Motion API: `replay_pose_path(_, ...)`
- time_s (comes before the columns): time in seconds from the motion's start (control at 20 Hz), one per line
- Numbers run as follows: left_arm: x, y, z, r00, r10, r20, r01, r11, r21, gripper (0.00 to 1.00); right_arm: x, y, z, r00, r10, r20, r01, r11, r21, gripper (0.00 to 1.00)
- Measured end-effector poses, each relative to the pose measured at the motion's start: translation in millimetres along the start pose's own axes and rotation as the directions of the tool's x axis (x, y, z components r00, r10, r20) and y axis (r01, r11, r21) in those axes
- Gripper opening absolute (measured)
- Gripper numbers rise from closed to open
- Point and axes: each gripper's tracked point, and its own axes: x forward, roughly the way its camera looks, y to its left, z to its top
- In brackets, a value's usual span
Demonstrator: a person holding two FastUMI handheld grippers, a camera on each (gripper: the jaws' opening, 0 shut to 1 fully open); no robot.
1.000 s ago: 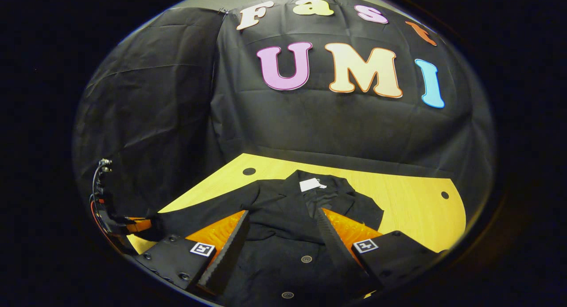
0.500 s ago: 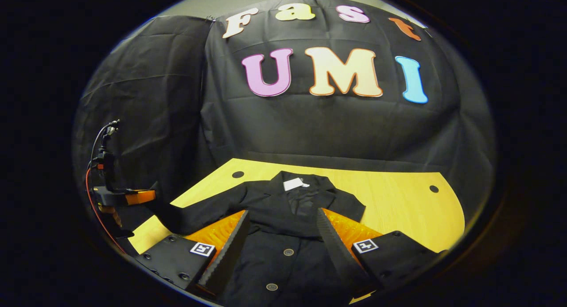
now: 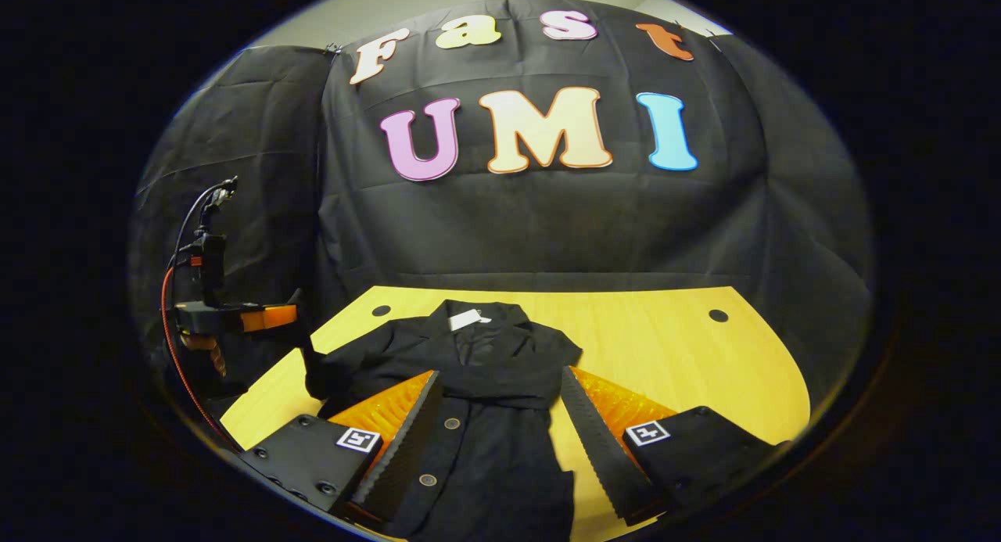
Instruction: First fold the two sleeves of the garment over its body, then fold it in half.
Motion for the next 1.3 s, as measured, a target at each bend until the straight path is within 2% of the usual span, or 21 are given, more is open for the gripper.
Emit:
replay_pose_path(0.35, 29, -95, 11, 0.992, -0.123, 0.006, 0.122, 0.991, 0.046, 0.0, -24, -56, -16, 0.997, -0.077, -0.006, 0.078, 0.995, 0.058, 0.98)
replay_pose_path(0.4, 32, -107, 12, 0.99, -0.14, 0.005, 0.14, 0.989, 0.049, 0.0, -27, -62, -18, 0.996, -0.087, -0.009, 0.088, 0.994, 0.063, 0.95)
replay_pose_path(0.45, 34, -118, 12, 0.988, -0.155, 0.003, 0.155, 0.987, 0.053, 0.0, -30, -68, -19, 0.996, -0.094, -0.009, 0.094, 0.993, 0.071, 0.98)
replay_pose_path(0.5, 36, -128, 13, 0.986, -0.168, 0.003, 0.167, 0.984, 0.06, 0.0, -33, -73, -22, 0.995, -0.1, -0.01, 0.1, 0.992, 0.076, 0.95)
replay_pose_path(0.55, 38, -138, 14, 0.984, -0.18, 0.005, 0.18, 0.981, 0.071, 0.0, -35, -77, -24, 0.994, -0.106, -0.013, 0.106, 0.991, 0.079, 0.98)
replay_pose_path(0.85, 52, -202, 8, 0.966, -0.258, -0.028, 0.259, 0.96, 0.108, 0.0, -51, -100, -38, 0.991, -0.135, -0.023, 0.137, 0.986, 0.1, 0.98)
replay_pose_path(0.9, 54, -213, 7, 0.962, -0.271, -0.033, 0.273, 0.955, 0.114, 0.0, -53, -104, -41, 0.99, -0.141, -0.028, 0.143, 0.984, 0.103, 0.95)
replay_pose_path(0.95, 57, -223, 5, 0.959, -0.28, -0.041, 0.283, 0.951, 0.122, 0.0, -55, -108, -43, 0.989, -0.147, -0.033, 0.15, 0.983, 0.107, 0.98)
replay_pose_path(1.05, 63, -241, 2, 0.954, -0.295, -0.057, 0.301, 0.943, 0.14, 0.0, -60, -116, -47, 0.986, -0.16, -0.039, 0.163, 0.98, 0.115, 0.95)
replay_pose_path(1.3, 68, -263, -2, 0.957, -0.28, -0.075, 0.288, 0.945, 0.154, 0.0, -73, -134, -55, 0.982, -0.184, -0.044, 0.189, 0.974, 0.129, 0.98)
